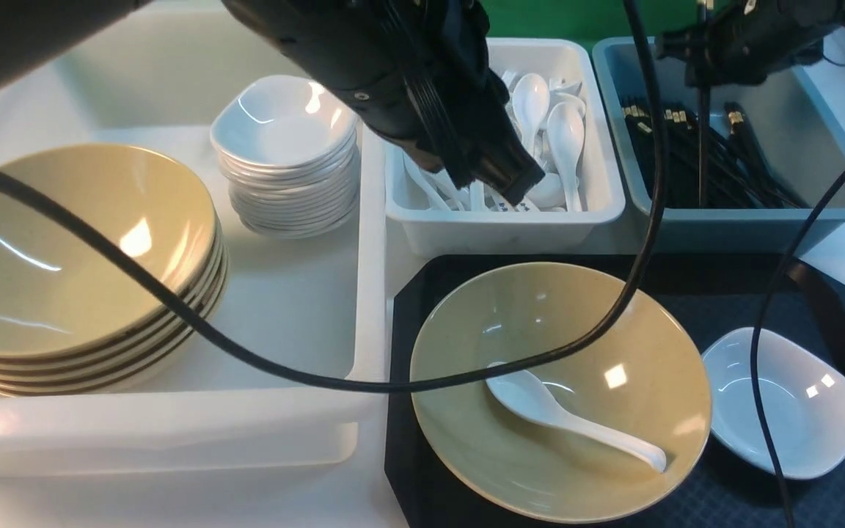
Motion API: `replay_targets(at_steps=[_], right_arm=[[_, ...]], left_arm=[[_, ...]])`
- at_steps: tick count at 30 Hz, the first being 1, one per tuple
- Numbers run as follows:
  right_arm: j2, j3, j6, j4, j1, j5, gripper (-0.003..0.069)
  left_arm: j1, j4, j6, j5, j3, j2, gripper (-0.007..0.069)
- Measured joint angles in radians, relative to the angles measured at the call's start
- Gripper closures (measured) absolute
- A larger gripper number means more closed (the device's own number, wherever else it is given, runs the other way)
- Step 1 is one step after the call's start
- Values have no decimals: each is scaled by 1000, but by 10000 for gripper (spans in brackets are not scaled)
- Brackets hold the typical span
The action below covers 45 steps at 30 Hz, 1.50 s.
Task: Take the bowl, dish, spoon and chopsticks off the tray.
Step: Use the right arm to put the chopsticks into the small storage box on the right, then use the right arm to grab the soup spoon in the middle
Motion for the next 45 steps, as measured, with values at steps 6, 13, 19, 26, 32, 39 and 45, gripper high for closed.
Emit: replay_targets(at_steps=[6, 13, 19, 26, 32, 39, 45], right_arm=[[-20, -76, -130, 1, 10, 285, 193], [-139, -132, -365, -3, 78, 506, 152], [-341, -12, -407, 16, 184, 512, 152], [-564, 353, -450, 46, 363, 513, 152], [-585, 614, -527, 48, 485, 510, 152], [-500, 749, -568, 49, 561, 380, 152], [-393, 753, -572, 48, 566, 364, 152]], left_arm=[[0, -3, 1, -43, 0, 0, 636], [0, -33, 1, -28, 6, -14, 636], [0, -37, -7, 7, 160, -167, 636], [0, -60, -38, 9, 506, -426, 636], [0, -117, -52, -118, 715, -570, 636], [0, -183, -64, -249, 792, -628, 636], [0, -185, -64, -258, 798, -628, 636]])
